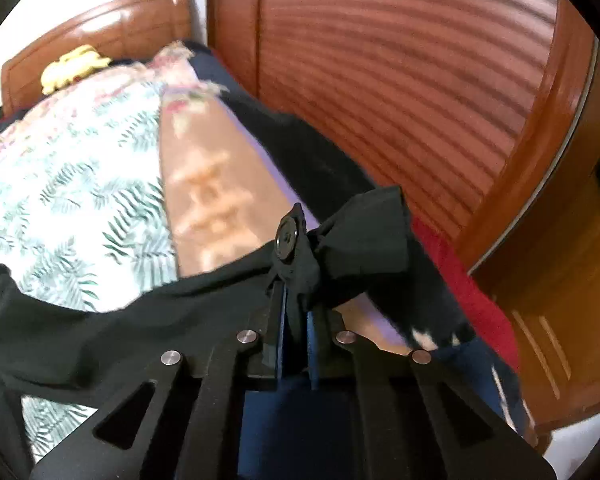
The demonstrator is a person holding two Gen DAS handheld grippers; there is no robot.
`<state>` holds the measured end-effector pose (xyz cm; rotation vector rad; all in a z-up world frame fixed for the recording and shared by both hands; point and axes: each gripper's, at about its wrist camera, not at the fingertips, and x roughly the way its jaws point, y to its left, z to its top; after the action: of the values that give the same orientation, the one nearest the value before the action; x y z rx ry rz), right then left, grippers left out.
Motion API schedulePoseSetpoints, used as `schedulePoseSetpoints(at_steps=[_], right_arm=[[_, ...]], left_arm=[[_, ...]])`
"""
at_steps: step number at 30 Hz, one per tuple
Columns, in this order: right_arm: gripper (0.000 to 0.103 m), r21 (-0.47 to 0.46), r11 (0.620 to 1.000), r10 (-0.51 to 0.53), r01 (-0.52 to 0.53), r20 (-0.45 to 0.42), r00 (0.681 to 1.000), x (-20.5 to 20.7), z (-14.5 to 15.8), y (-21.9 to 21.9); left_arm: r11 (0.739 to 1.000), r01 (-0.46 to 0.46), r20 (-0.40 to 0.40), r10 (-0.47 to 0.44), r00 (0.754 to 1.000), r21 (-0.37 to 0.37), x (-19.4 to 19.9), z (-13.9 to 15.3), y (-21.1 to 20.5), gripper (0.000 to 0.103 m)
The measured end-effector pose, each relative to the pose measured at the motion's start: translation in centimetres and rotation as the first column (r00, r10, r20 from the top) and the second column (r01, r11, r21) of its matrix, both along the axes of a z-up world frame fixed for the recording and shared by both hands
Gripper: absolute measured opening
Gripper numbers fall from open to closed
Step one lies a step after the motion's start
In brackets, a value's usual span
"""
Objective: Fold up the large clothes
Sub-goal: 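Lift the held sleeve up with the right gripper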
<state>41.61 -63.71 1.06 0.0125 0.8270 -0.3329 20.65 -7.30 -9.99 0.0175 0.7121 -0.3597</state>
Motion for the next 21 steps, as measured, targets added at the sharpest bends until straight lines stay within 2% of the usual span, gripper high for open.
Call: schedulePoseSetpoints(at_steps=[10, 21], right_arm=[[0.005, -0.057, 0.990, 0.135, -0.128, 0.130, 0.982, -2.3, 6.7, 7.3], [0.005, -0.144, 0.949, 0.302, -0.282, 0.150, 0.941, -4.8, 10.2, 16.0]], left_arm=[[1.000, 0.000, 0.034, 0.001, 0.999, -0.006, -0.8, 1.1, 0.4, 0.041], [1.000, -0.011, 0.063, 0.013, 0.998, -0.026, -2.0, 2.2, 1.5, 0.042]])
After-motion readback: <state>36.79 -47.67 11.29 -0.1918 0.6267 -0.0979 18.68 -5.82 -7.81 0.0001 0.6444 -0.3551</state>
